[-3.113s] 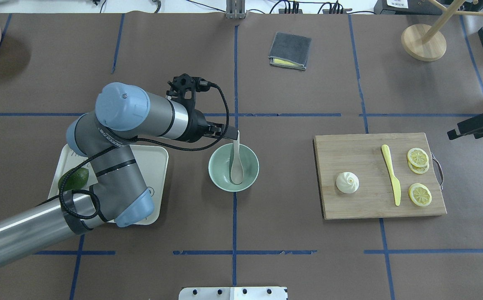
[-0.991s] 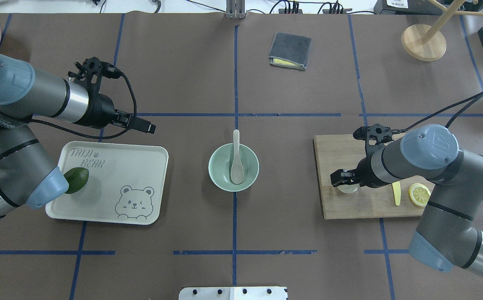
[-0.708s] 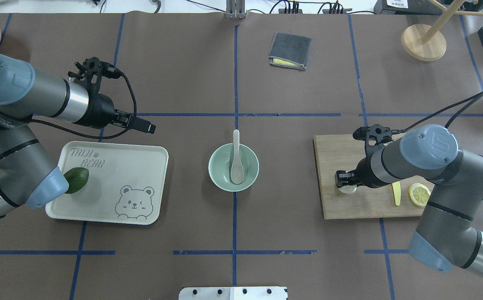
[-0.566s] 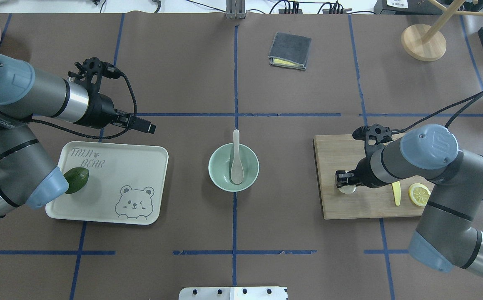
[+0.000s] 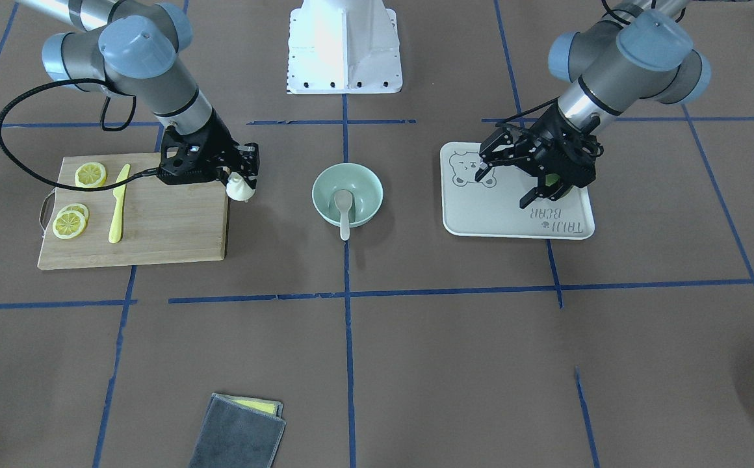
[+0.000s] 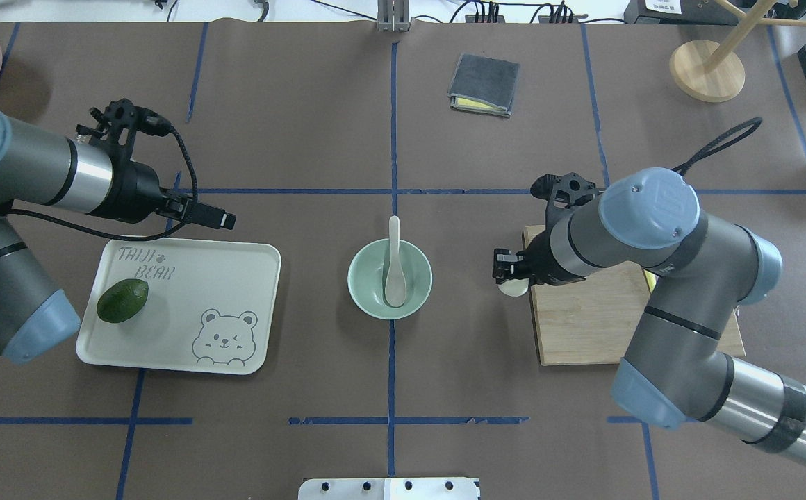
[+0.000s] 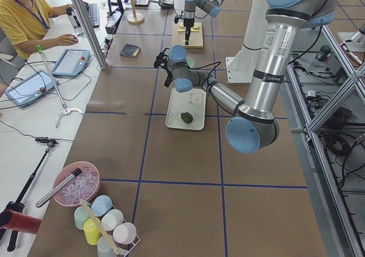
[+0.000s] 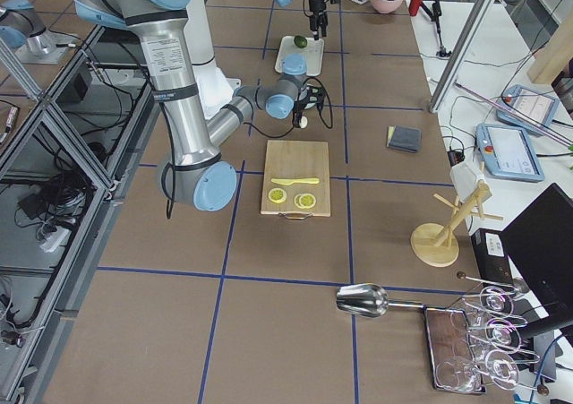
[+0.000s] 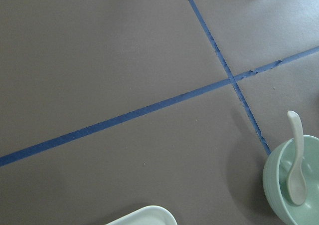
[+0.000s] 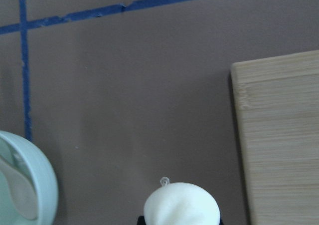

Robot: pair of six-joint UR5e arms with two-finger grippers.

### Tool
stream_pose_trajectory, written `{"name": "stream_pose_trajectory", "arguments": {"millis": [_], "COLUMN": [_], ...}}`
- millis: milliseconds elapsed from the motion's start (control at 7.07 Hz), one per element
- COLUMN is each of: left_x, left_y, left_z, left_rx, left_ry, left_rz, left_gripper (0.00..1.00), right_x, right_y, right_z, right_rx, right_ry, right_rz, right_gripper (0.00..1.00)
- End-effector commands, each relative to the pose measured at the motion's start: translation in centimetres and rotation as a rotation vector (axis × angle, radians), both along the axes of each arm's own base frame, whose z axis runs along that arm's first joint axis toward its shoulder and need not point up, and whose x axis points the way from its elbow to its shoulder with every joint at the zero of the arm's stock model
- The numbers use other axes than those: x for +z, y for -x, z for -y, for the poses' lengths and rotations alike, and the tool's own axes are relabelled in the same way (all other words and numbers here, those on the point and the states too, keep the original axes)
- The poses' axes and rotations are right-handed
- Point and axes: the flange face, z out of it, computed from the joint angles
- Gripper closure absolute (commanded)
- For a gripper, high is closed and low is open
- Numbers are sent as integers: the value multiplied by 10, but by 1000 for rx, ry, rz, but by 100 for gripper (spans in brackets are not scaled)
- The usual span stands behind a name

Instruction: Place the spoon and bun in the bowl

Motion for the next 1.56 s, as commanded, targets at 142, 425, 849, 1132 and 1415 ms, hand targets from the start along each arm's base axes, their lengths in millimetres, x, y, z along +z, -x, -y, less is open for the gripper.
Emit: {"name": "stream_pose_trajectory", "arguments": {"millis": [142, 425, 849, 1132, 1415], "left_x": [19, 19, 19, 21, 41], "left_y": [51, 50, 51, 48, 58], "left_z": [-9, -8, -8, -7, -10], "left_rx": [-33, -35, -35, -33, -21], "left_ry": [20, 19, 19, 23, 1], "left_rz": [9, 8, 8, 12, 49], "left_gripper": [1, 1, 1, 1, 1], "right_x": [-103, -106, -102, -102, -91], "right_y": [91, 110, 120, 120, 56], "right_z": [14, -5, -15, -15, 3], "right_rx": [110, 114, 108, 108, 138], "right_ry": [105, 100, 92, 90, 100], "right_rz": [53, 48, 38, 39, 70], "right_gripper": [50, 50, 19, 10, 0]}}
